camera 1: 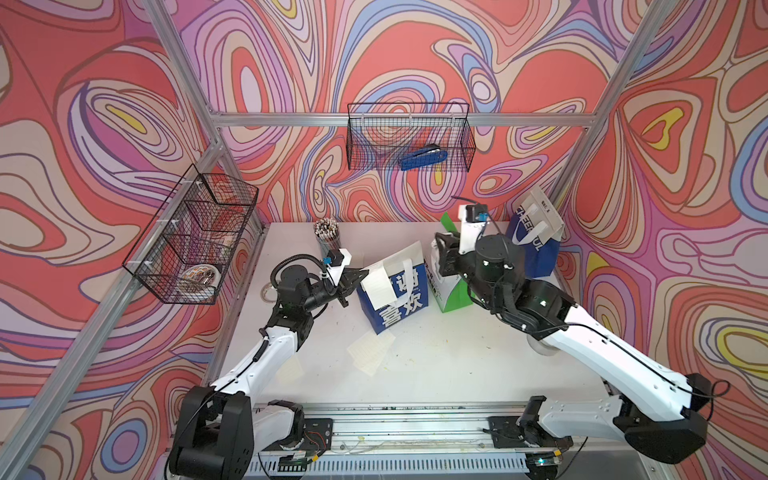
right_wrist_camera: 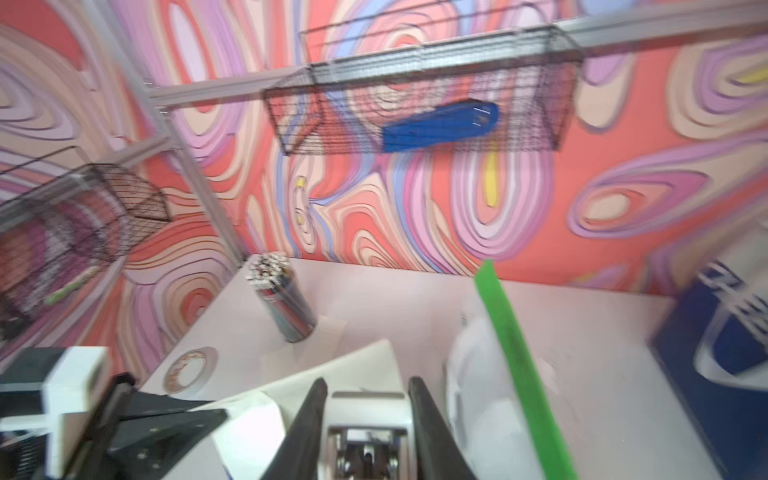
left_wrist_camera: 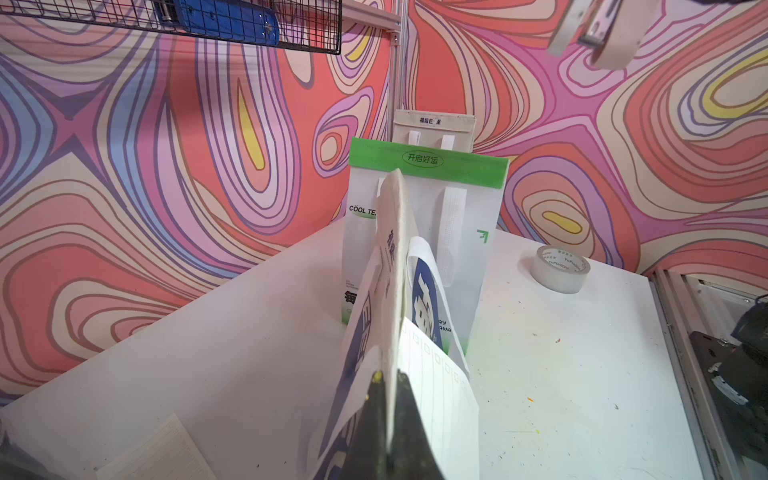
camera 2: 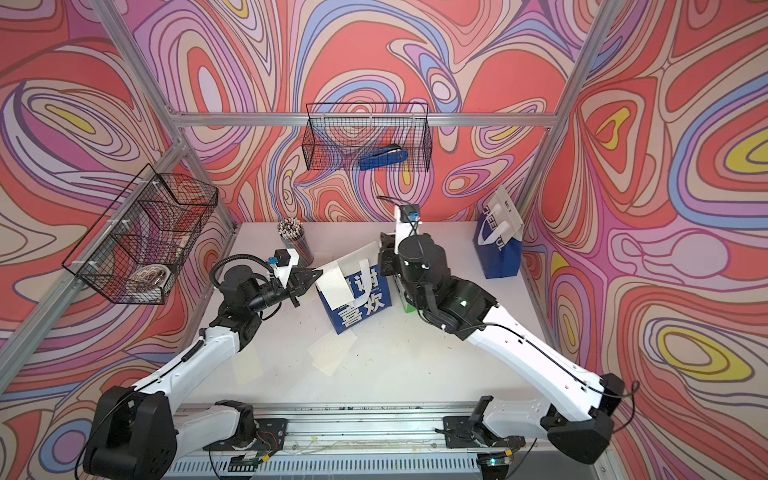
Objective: Staple the receipts to the bags
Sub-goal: Pick up the stapler from the takeout bag, then place the stapler at the center of the board.
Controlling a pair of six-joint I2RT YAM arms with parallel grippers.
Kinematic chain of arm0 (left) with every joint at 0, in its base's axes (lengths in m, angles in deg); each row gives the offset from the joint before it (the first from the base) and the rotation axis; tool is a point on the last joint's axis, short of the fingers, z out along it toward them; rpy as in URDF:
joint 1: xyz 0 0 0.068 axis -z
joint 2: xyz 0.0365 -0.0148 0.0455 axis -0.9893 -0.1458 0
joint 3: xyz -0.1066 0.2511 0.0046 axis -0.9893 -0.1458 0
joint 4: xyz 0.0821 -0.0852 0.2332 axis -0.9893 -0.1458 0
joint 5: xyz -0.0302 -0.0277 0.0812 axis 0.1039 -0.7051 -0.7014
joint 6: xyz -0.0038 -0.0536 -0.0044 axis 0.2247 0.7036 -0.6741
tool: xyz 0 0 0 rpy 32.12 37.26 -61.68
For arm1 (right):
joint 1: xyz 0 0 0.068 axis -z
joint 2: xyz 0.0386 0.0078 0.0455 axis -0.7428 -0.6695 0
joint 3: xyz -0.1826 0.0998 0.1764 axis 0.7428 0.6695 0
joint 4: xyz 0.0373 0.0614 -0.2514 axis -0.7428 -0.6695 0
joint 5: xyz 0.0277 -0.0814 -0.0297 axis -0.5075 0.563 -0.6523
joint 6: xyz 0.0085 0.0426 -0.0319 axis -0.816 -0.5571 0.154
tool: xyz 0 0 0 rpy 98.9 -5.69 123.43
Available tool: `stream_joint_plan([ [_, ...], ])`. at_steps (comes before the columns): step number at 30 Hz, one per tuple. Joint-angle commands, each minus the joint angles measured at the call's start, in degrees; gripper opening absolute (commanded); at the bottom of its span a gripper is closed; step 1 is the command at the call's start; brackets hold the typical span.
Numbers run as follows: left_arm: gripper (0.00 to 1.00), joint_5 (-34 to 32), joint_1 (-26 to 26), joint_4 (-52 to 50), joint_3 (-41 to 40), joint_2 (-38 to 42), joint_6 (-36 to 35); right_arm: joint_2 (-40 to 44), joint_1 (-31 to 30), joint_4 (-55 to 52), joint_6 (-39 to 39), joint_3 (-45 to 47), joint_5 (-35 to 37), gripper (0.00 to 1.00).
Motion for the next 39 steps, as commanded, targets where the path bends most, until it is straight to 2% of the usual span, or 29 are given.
stream_joint_plan([
  [1,0.00,-1.10,-0.09,1.36,2.54,0.68,-1.07,4.63,3.52,-19.12,-16.44,3.40,7.20,0.11],
  [2,0.00,-0.97,-0.24,-0.07,2.87,0.89,-1.94,5.32,4.93,-23.45,-20.03,3.75,5.43,0.11],
  [4,0.00,0.88,-0.91,-5.13,4.25,1.66,-4.56,5.60,8.19,-34.23,-32.03,4.29,1.29,0.14],
  [6,0.00,3.30,-1.94,-8.93,5.50,2.13,-6.04,6.51,10.32,-39.71,-39.62,7.20,-4.01,0.14],
  [10,0.00,3.11,-3.72,-9.39,5.93,2.16,-6.01,8.30,13.74,-40.62,-45.16,17.60,-13.44,0.13],
  [17,0.00,10.02,-5.19,-11.13,8.02,0.27,-4.98,5.52,28.50,-31.96,-37.61,30.34,-31.75,0.12],
  [21,0.00,9.14,-5.19,-11.45,8.07,0.07,-5.33,0.11,38.31,-27.54,-31.56,35.39,-39.68,0.10],
  [25,0.00,7.17,-5.16,-11.31,7.53,-0.06,-5.45,-6.80,42.32,-24.29,-29.17,35.89,-41.54,0.10],
  [31,0.00,3.29,-5.19,-12.57,6.91,0.66,-6.63,-14.45,44.62,-20.16,-25.26,34.72,-36.69,0.11],
  [35,0.00,2.12,-5.19,-12.75,6.78,0.51,-6.53,-19.31,47.12,-16.92,-23.97,35.63,-38.35,0.15],
  [37,0.00,2.31,-5.19,-12.24,6.57,0.29,-5.88,-21.02,47.26,-16.81,-23.47,34.96,-36.53,0.22],
  [39,0.00,2.22,-5.19,-11.98,6.25,0.39,-5.64,-21.68,47.24,-17.39,-23.38,34.12,-34.81,0.35],
])
